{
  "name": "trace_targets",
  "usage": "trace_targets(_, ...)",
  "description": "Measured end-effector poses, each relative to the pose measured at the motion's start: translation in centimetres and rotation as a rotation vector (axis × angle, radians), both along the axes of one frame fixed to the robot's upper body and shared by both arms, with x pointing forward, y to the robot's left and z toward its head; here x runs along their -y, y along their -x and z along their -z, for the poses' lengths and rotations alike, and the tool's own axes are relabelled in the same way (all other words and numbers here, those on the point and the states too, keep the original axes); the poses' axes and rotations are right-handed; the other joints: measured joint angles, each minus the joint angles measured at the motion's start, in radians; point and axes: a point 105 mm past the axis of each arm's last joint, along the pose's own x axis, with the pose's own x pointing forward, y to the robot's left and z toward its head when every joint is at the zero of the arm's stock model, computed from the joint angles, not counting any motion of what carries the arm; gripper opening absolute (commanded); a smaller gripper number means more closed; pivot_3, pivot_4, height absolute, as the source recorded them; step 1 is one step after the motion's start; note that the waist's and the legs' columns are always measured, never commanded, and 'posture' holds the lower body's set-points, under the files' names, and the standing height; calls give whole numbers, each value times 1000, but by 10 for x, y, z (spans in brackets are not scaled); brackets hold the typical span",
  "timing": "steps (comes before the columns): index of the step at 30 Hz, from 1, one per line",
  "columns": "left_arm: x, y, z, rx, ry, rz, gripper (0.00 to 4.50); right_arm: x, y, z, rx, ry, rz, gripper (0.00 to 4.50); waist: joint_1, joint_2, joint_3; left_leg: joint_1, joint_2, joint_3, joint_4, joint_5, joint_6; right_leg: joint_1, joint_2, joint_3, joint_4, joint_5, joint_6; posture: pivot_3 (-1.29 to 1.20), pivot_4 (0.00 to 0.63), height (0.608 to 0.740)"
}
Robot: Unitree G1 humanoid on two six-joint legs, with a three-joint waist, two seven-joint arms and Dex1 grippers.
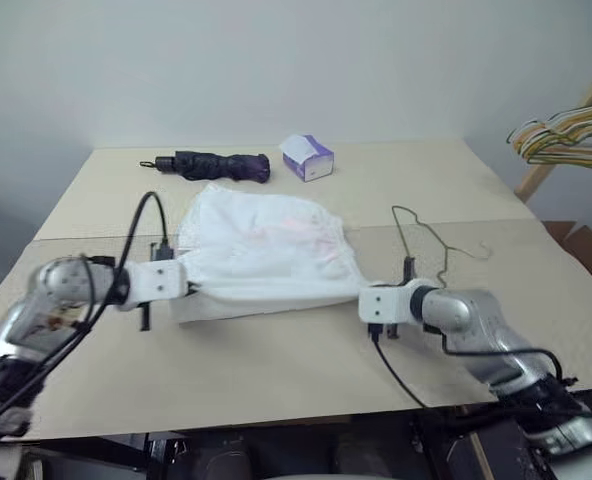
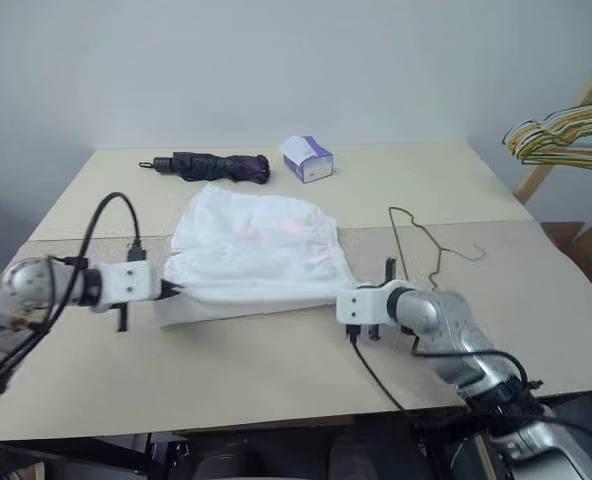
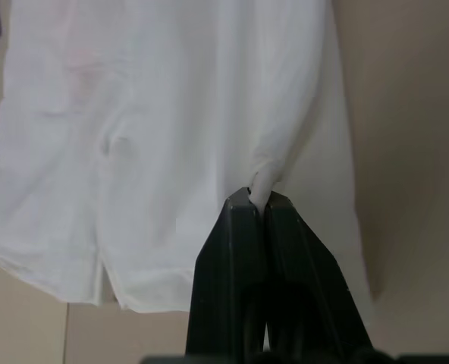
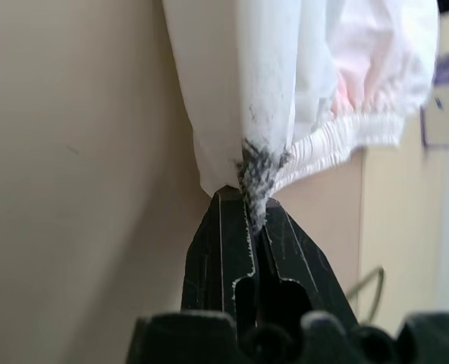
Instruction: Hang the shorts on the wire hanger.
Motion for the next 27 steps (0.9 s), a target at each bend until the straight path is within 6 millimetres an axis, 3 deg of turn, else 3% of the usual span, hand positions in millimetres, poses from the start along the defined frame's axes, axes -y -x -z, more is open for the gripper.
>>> trace_targets(3, -9, 50, 6, -212, -8, 31, 0, -11, 22, 3, -49, 14, -91, 32, 2, -3, 0, -1, 0, 0, 0, 0, 0, -1, 0, -1, -1, 0, 0, 20, 0, 740)
trace_targets(5, -10, 72, 7, -293, -23, 45, 0, -17, 30, 9, -71, 25, -138, 32, 7, -4, 0, 0, 1, 0, 0, 0, 0, 0, 0, -1, 0, 0, 0, 30, 0, 740)
trace_targets(11, -12, 98, 11, -338, -72, 29, 0, -25, 42, 15, -90, 52, -229, 32, 33, -6, -1, 8, 1, 1, 1, -4, -7, 3, -1, -3, -3, -5, -1, 46, 0, 740)
trace_targets(17, -1, 94, 19, -306, -76, 17, 0, -19, 41, 19, -95, 83, -228, 32, 50, -9, -3, 7, 1, 1, 1, 0, 0, 2, -1, -3, -2, -4, -1, 42, 0, 740)
trace_targets(21, -2, 96, 26, -336, -104, 19, 721, -11, 47, 24, -148, 101, -217, 892, 51, -9, -3, 7, 1, 0, 1, 0, 0, 2, -1, -3, -2, -4, -2, 32, 0, 740)
trace_targets(24, -10, 99, 26, -380, -133, 22, 1765, -5, 54, 17, -182, 98, -226, 1941, 50, -9, -3, 7, 1, 0, 0, 0, 0, 2, -1, -4, -2, -4, -2, 25, 0, 740)
trace_targets(27, -12, 96, 22, -385, -124, 22, 2482, -7, 56, 6, -222, 4, -184, 2699, 49, -9, -3, 7, 1, 0, 0, 0, 0, 2, 0, -4, -2, -4, -2, 23, 0, 740)
